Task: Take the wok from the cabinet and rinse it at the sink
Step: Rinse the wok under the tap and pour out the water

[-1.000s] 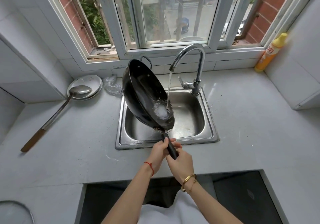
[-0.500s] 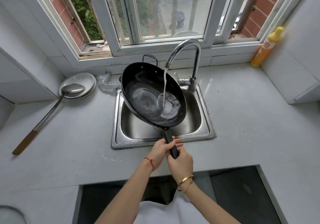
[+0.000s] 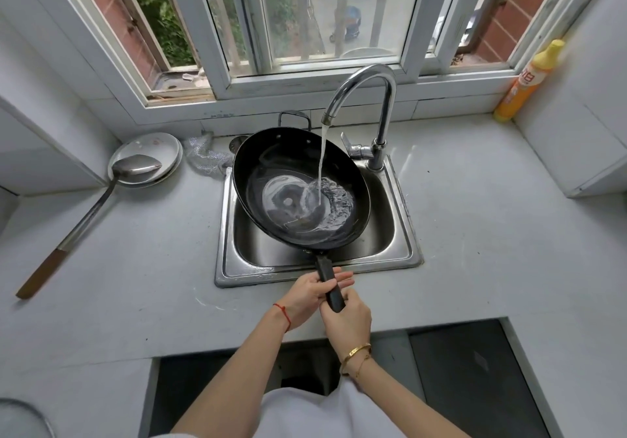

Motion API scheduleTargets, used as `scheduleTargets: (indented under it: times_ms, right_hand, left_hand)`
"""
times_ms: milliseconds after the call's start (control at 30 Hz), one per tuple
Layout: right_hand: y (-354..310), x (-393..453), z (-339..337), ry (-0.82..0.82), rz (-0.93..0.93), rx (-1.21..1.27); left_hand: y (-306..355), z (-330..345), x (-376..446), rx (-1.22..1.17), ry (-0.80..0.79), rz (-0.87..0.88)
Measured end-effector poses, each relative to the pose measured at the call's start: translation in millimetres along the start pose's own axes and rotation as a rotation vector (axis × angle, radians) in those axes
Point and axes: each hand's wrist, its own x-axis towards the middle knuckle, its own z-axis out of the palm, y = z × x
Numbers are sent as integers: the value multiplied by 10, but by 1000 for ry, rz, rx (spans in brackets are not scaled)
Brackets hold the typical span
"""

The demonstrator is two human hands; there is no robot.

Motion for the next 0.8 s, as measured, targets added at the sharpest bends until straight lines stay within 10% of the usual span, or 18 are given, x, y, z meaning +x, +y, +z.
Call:
scheduleTargets:
  times_ms: [800]
  right_hand:
    - [164, -52, 264, -188, 296, 164]
  left_hand:
    - [-157, -341, -133, 25, 77, -138]
